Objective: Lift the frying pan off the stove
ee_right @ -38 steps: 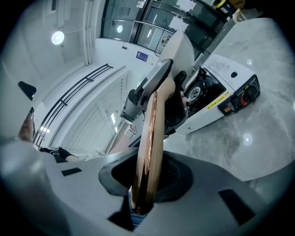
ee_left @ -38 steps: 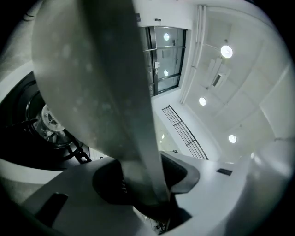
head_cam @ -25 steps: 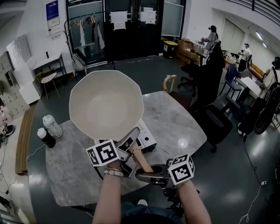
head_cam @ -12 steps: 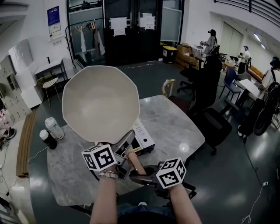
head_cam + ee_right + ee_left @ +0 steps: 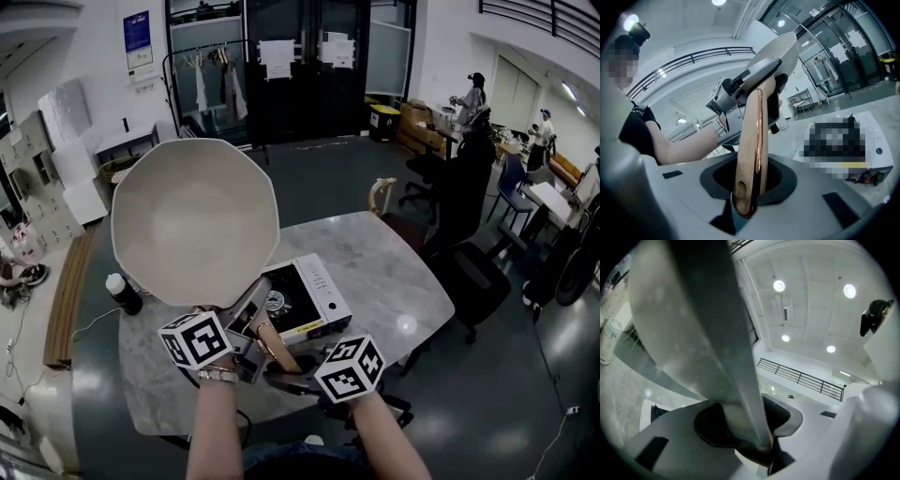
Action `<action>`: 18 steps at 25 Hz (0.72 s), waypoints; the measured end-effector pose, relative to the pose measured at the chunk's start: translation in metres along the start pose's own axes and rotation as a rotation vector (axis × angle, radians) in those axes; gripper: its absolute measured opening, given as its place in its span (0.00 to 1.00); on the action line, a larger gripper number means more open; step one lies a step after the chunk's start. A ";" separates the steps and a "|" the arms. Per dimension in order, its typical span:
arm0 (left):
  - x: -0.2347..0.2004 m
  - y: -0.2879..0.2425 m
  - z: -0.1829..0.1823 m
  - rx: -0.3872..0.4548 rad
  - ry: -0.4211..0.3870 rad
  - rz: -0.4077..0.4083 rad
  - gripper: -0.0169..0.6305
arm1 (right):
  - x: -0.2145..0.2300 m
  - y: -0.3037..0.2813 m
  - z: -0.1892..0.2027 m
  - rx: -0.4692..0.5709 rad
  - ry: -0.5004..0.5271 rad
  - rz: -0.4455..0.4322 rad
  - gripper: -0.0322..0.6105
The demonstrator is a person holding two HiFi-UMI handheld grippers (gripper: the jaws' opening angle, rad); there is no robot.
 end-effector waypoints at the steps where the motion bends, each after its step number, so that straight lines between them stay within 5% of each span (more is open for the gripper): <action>1: -0.003 0.006 -0.006 0.010 -0.010 -0.013 0.30 | -0.001 -0.007 -0.004 -0.013 0.013 -0.004 0.20; 18: -0.046 0.121 -0.084 0.124 -0.133 -0.188 0.31 | -0.048 -0.128 -0.043 -0.122 0.177 -0.060 0.20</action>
Point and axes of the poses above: the fingertips, and each gripper's own axes: y backward along the fingers, x to its right, z out of its underside, the point moved 8 cm from there along y, backward along the fingers, and after that the axes turned 2 degrees about -y, right-handed, at the moved point
